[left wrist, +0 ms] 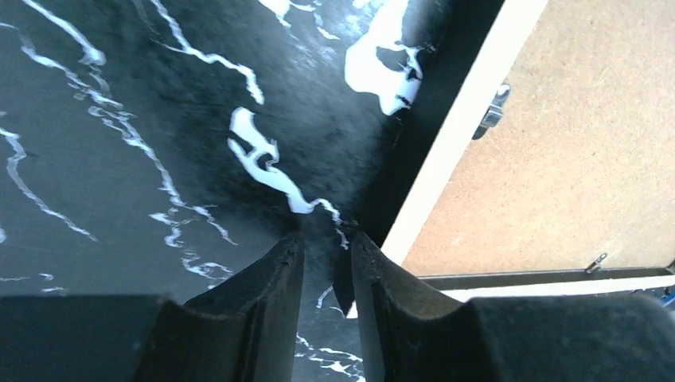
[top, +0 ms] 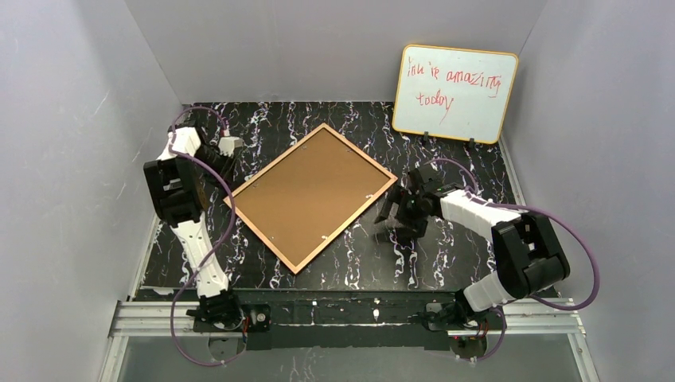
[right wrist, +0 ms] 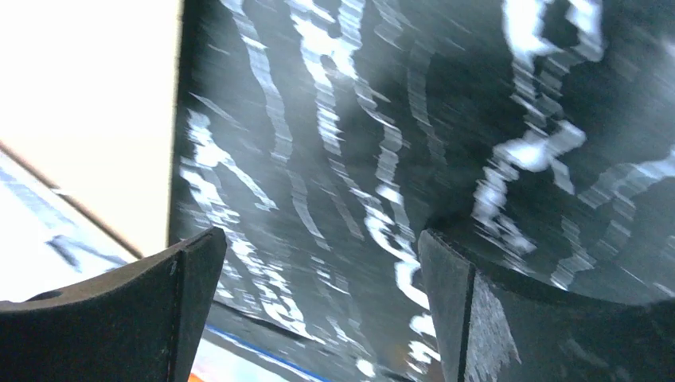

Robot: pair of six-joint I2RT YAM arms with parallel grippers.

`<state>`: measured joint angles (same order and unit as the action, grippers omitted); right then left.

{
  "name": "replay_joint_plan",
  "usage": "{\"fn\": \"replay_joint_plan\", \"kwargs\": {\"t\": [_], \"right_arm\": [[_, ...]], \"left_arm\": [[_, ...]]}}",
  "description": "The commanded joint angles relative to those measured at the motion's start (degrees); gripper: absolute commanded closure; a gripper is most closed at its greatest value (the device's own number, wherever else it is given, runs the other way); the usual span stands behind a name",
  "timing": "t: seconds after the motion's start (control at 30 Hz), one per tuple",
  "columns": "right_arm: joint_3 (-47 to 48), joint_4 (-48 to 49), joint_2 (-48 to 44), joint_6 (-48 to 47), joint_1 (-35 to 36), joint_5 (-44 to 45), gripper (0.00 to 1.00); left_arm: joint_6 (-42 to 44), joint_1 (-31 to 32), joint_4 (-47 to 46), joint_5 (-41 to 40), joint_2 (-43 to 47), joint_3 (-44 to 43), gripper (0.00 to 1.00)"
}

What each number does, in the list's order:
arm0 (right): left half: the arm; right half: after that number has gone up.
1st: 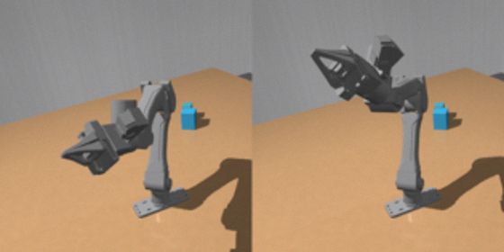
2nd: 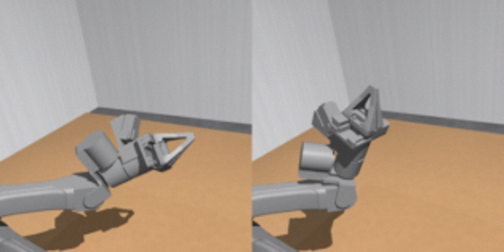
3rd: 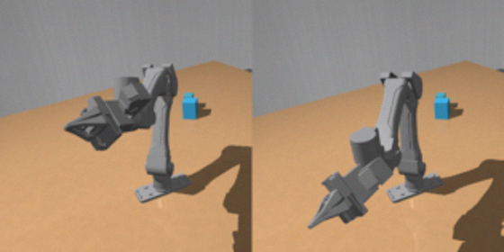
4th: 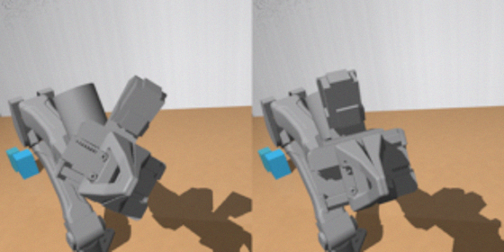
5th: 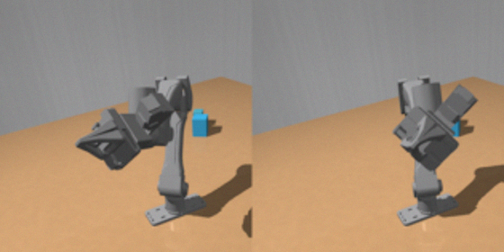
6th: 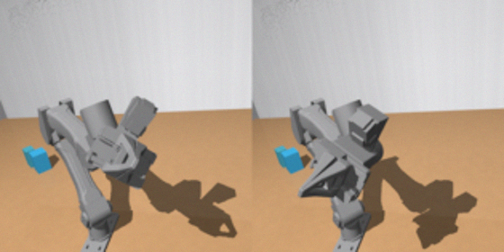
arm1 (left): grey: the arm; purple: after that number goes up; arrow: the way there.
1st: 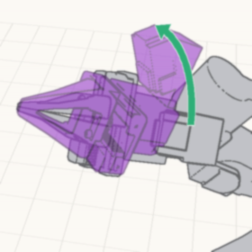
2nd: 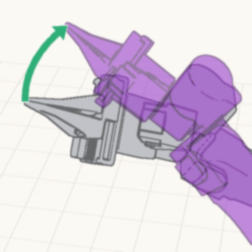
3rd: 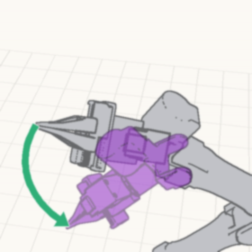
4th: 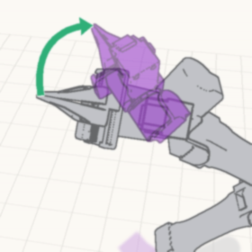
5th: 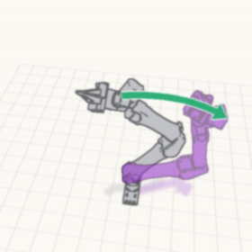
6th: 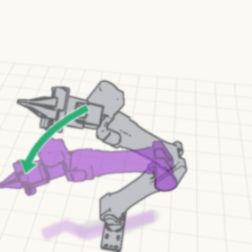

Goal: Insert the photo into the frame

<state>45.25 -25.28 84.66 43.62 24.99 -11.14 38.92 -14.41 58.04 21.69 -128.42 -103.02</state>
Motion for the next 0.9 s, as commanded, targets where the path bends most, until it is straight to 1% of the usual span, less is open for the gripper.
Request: {"fn": "replay_joint_plan", "kwargs": {"t": [0.0,0.23,0.4,0.47,0.53,0.67,0.73,0.77,0.8,0.87], "right_arm": [[-0.60,22.65,0.03,9.39,0.14,-8.84,0.00],[1.95,24.66,4.49,10.62,0.10,-6.94,0.00],[4.62,23.05,6.93,10.23,-2.02,-5.35,0.00],[5.76,19.95,6.82,9.65,-3.48,-3.78,0.00],[7.16,15.91,5.78,8.80,-5.03,-0.98,0.00],[9.91,10.01,0.99,6.82,-6.68,6.52,0.00],[11.98,7.76,-1.70,6.12,-6.71,8.99,0.00],[12.60,7.43,-3.09,5.99,-6.73,9.33,0.04],[12.93,8.00,-4.40,6.00,-6.48,8.77,0.06],[13.31,9.27,-6.14,6.94,-5.19,6.56,0.07]], "left_arm": [[4.54,2.08,3.55,2.35,1.86,10.09,0.72],[7.95,8.58,3.70,4.69,10.55,24.81,0.73],[7.78,13.06,4.13,7.63,14.37,30.32,0.73],[8.07,13.61,5.37,10.15,15.04,31.10,0.73],[9.33,15.68,7.24,13.59,15.45,31.46,0.72],[13.25,15.69,11.87,17.25,14.96,30.99,0.70],[14.16,14.89,12.91,17.41,14.40,29.84,0.70],[14.48,14.55,13.43,17.75,14.04,28.74,0.69],[14.68,12.15,14.20,18.24,13.61,27.41,0.68],[15.73,9.69,16.76,19.65,12.37,23.68,0.63]]}}
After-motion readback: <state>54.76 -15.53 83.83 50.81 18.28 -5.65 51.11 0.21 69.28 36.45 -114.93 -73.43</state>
